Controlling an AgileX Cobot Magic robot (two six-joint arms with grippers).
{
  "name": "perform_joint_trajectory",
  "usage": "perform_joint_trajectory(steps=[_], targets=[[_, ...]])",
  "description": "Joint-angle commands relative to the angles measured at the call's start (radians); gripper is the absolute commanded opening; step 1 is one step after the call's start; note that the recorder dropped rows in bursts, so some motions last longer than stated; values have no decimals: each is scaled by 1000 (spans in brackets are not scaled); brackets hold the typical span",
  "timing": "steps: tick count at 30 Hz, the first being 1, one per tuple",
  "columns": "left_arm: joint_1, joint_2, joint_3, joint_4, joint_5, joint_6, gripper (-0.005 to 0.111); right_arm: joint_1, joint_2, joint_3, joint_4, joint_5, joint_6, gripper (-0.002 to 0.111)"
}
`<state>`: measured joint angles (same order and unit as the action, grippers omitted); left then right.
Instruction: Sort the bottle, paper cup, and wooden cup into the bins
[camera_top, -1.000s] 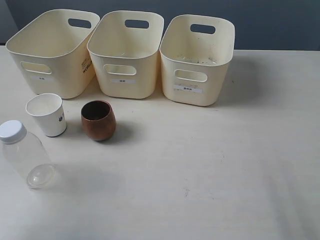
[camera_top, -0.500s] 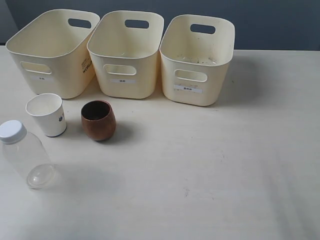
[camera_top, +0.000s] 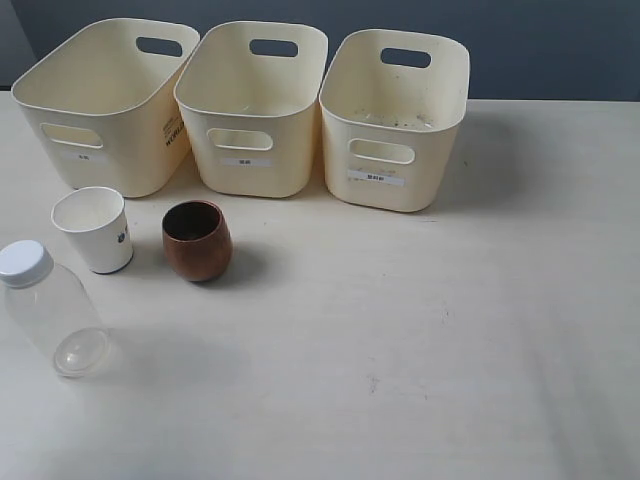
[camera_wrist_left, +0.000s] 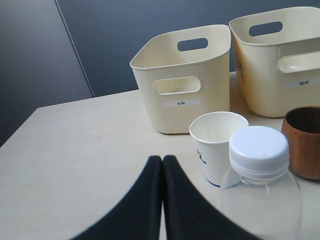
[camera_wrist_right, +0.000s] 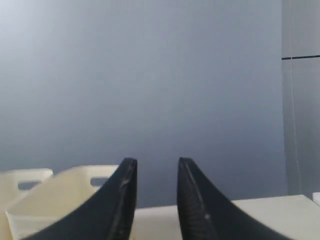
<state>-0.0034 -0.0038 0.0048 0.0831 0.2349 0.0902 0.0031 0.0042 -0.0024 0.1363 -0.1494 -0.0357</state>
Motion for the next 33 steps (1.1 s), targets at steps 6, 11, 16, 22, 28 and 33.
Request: perform_joint_trajectory(steps=[6,11,16,22,28,33], targets=[[-1,4,-5,-2,-3,-1,0,-7,-4,2,387,-93,248,28],[-1,4,-5,-2,-3,-1,0,-7,-4,2,382,-93,248,28],[-1,4,-5,-2,-3,-1,0,-7,-4,2,384,-86,248,28],[-1,4,-5,-2,-3,-1,0,-7,-4,2,321,-125,276,28],[-1,4,-5,-2,-3,-1,0,-7,-4,-23,93,-264,556,28],[-1,4,-5,-2,-3,-1,0,-7,52,-248,-378,-234,816,28]])
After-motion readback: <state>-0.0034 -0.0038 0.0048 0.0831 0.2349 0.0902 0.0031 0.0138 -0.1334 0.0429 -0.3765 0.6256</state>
